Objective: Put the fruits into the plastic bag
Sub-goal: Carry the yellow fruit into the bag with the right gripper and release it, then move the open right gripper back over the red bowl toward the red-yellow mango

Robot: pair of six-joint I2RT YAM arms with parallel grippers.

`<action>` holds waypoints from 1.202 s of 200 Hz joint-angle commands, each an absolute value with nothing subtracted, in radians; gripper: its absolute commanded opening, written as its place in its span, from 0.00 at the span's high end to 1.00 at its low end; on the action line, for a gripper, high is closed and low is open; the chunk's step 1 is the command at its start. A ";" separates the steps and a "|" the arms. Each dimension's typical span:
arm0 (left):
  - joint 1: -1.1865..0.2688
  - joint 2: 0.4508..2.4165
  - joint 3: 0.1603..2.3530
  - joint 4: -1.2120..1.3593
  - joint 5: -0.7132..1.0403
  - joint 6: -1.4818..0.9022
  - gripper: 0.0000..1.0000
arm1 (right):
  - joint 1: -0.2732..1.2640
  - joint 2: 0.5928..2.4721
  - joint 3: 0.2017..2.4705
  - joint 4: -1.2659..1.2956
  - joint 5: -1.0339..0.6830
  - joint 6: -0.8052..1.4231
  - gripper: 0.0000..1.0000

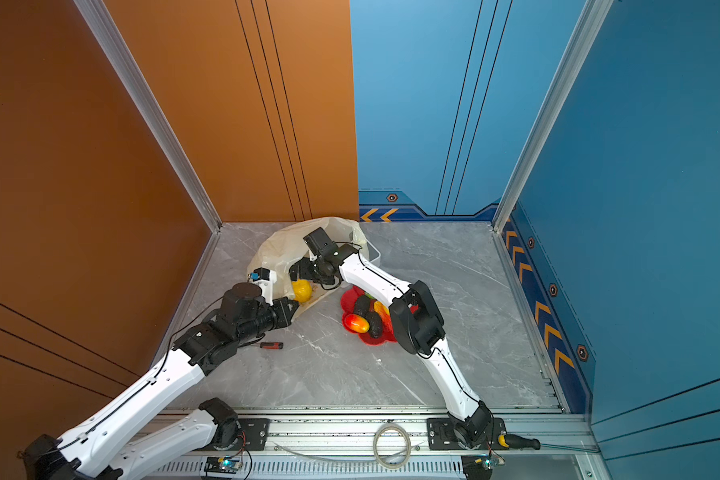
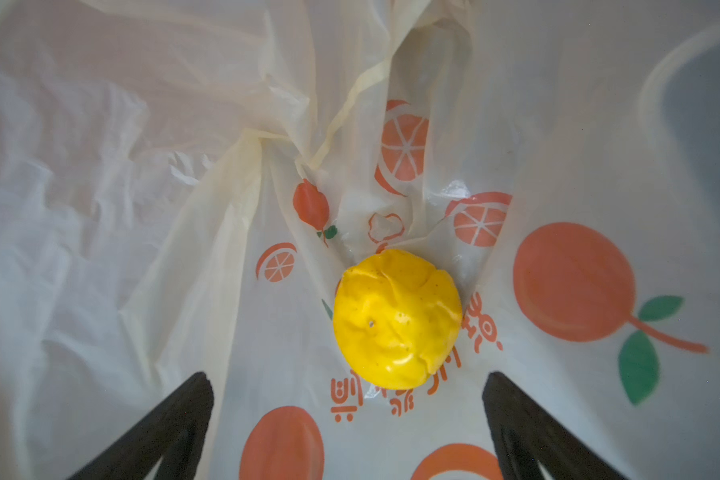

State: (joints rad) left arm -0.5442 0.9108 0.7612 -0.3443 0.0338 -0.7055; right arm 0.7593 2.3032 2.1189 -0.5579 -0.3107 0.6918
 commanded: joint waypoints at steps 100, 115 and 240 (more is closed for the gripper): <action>-0.516 0.894 0.726 -0.293 0.064 -0.738 1.00 | 0.774 1.895 1.900 -0.603 -0.281 0.634 0.00; -0.515 0.894 0.725 -0.293 0.064 -0.738 1.00 | 0.772 1.833 1.845 -0.603 -0.275 0.628 0.00; -0.506 0.869 0.730 -0.305 0.081 -0.738 1.00 | 0.710 1.330 1.180 -0.582 -0.239 0.725 0.01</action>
